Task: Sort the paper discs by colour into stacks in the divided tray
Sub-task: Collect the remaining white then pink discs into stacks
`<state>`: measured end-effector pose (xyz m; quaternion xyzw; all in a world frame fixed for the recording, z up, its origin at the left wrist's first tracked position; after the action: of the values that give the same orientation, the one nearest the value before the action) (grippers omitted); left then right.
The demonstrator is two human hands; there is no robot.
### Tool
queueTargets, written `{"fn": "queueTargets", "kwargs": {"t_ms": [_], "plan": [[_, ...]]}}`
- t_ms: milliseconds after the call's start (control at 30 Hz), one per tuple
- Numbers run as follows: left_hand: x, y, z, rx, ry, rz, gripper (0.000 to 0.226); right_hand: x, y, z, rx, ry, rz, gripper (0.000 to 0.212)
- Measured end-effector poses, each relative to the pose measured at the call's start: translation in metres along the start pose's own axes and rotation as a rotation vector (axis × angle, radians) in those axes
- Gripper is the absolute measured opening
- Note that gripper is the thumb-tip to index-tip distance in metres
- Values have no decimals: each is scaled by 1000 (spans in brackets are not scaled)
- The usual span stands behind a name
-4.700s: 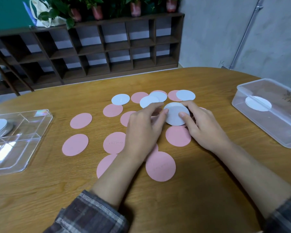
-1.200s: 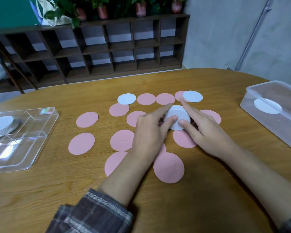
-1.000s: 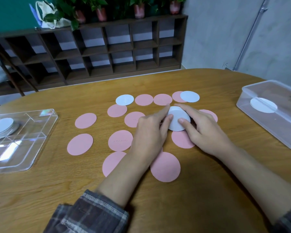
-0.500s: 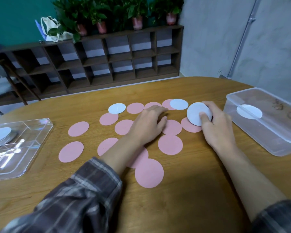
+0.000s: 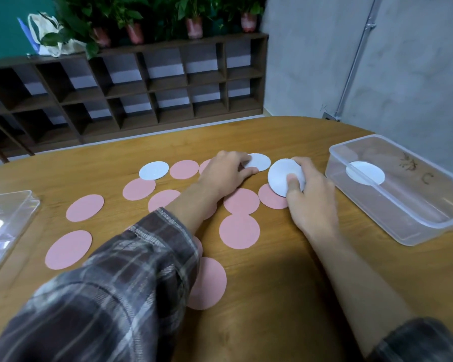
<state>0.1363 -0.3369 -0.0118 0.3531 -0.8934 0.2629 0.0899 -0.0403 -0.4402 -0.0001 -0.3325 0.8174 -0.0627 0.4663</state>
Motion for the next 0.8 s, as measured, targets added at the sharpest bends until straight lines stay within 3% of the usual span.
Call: {"fn": "queueTargets", "kwargs": {"t_ms": [233, 400, 567, 800], "plan": [[9, 23, -22, 77, -159, 79, 41, -1, 2, 3, -7, -7, -17, 35], [14, 47, -48, 111, -148, 106, 10, -5, 5, 5, -6, -47, -65, 33], [3, 67, -73, 317, 90, 4, 13, -12, 9, 7, -25, -107, -133, 31], [-4, 120, -91, 313, 430, -139, 7, -46, 37, 16, -180, -269, -328, 34]]}}
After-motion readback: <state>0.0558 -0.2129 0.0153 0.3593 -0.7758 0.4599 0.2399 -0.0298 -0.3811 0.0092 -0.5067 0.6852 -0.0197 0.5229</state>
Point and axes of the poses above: each hand's wrist, its own y-axis away from the middle knuckle, its own z-axis out of the palm, x = y × z, the point moved 6 cm from there along -y, towards the middle knuckle, and after that the axes turned 14 degrees about x, right-handed, at the moved point
